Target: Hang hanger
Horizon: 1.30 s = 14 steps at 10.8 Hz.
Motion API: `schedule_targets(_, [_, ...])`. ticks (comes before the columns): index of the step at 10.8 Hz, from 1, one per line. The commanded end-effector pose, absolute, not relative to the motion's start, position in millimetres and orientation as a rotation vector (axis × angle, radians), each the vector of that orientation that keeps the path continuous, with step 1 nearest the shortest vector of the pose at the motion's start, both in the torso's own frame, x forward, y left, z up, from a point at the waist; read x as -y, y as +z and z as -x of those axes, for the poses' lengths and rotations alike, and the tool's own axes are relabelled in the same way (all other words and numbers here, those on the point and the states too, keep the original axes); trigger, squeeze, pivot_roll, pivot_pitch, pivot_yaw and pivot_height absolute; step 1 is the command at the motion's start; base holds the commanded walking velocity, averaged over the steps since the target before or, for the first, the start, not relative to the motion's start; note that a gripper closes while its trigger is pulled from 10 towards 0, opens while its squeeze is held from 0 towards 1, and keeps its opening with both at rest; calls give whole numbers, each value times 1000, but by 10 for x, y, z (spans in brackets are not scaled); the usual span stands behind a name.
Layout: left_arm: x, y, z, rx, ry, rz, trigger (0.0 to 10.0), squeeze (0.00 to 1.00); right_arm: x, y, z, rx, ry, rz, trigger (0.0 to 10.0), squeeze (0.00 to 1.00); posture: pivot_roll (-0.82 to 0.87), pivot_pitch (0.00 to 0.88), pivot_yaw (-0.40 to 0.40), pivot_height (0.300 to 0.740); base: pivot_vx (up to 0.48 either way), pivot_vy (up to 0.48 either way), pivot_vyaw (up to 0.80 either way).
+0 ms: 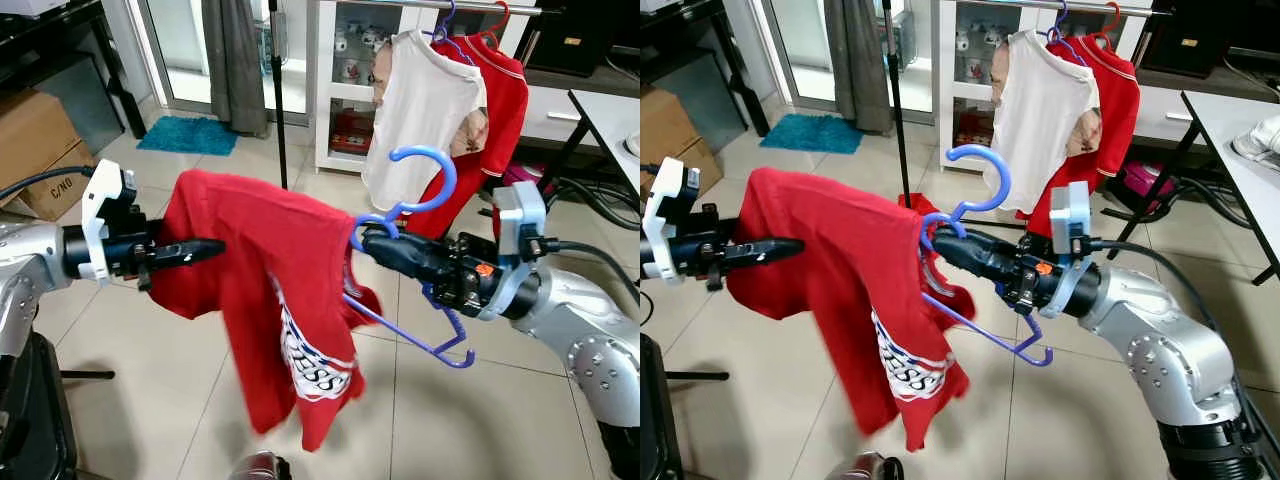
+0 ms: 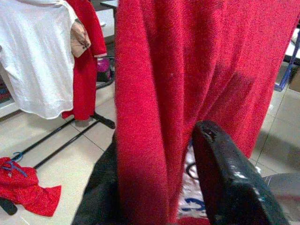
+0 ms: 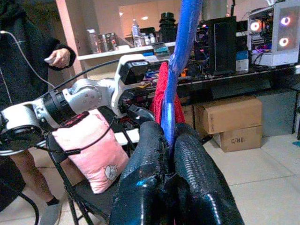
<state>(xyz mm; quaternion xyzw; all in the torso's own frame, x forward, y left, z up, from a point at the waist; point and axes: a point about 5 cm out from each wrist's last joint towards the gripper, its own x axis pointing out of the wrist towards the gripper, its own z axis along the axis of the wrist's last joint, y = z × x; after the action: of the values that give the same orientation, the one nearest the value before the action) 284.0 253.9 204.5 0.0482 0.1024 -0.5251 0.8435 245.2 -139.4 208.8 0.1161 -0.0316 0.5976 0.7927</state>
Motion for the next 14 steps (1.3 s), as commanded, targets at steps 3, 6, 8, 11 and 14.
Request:
schedule_targets(3, [-2605, 2116, -2814, -192, -1089, -89, 0, 0, 1426, 2186, -2416, 113, 1306, -242, 10000, 0, -35, 0, 54, 740, 0, 0, 0])
schedule_targets(6, [-2630, 2147, -2819, -176, -1073, -79, 0, 0, 1428, 2186, -2413, 111, 1310, -242, 10000, 0, -33, 0, 47, 740, 0, 0, 0])
schedule_targets(8, [-2636, 2153, -2798, -172, -1064, -70, 0, 0, 1416, 2179, -2426, 107, 1313, -239, 10000, 0, -27, 0, 42, 740, 0, 0, 0])
schedule_targets(11, [-2672, 2169, -2781, -160, -1038, -60, 0, 0, 1391, 2169, -2432, 109, 1311, -242, 10000, 0, -22, 0, 45, 740, 0, 0, 0])
schedule_targets(14, [-2755, 2212, -2749, -116, -976, -17, 0, 0, 1409, 2161, -2446, 114, 1286, -247, 10000, 0, -22, 3, 46, 740, 0, 0, 0])
